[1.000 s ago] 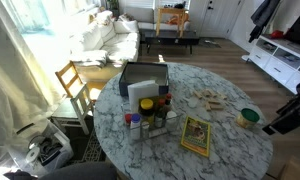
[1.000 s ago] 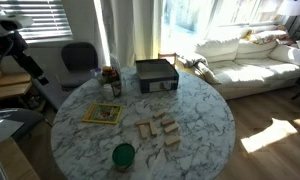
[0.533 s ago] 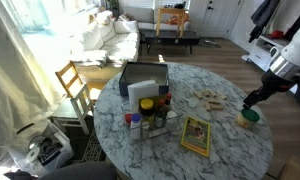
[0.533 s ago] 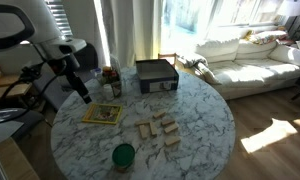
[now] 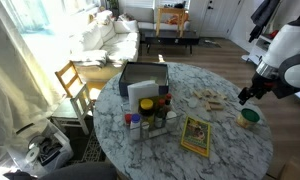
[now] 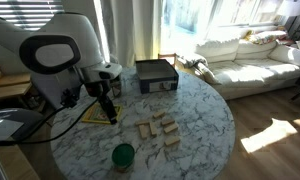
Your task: Place the yellow can on top of the green lid
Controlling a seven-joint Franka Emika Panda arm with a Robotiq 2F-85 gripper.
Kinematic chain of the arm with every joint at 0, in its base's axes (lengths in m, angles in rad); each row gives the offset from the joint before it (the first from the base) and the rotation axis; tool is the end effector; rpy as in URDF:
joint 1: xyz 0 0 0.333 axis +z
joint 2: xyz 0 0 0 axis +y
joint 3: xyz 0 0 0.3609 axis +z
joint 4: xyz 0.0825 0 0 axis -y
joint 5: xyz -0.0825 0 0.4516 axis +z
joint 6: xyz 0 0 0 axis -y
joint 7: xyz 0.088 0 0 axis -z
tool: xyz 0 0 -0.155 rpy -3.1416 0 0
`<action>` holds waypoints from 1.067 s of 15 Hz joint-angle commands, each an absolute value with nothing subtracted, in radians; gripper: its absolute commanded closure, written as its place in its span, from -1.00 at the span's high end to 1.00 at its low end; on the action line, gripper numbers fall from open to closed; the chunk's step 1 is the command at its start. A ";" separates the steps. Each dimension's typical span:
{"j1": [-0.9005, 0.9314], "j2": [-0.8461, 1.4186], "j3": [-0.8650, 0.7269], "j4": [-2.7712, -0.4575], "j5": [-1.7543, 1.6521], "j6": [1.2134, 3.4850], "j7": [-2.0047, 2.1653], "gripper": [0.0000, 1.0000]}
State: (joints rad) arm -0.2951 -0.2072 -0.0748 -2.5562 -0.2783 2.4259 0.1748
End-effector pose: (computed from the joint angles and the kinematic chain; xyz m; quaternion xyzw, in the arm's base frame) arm 0.4507 -0.1837 0.2977 0.9811 -0.1685 0.0299 0.0906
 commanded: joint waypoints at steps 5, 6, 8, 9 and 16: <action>-0.278 -0.175 -0.112 -2.541 -0.271 2.416 0.196 1.00; -0.282 -0.166 -0.117 -2.540 -0.271 2.404 0.211 1.00; -0.279 -0.137 -0.135 -2.533 -0.237 2.376 0.231 1.00; -0.276 -0.116 -0.144 -2.525 -0.213 2.352 0.240 1.00; -0.256 0.000 -0.177 -2.518 0.019 2.425 0.275 1.00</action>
State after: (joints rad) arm -0.2798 -0.0620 -0.1519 -2.5361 -0.0875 2.3690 0.2896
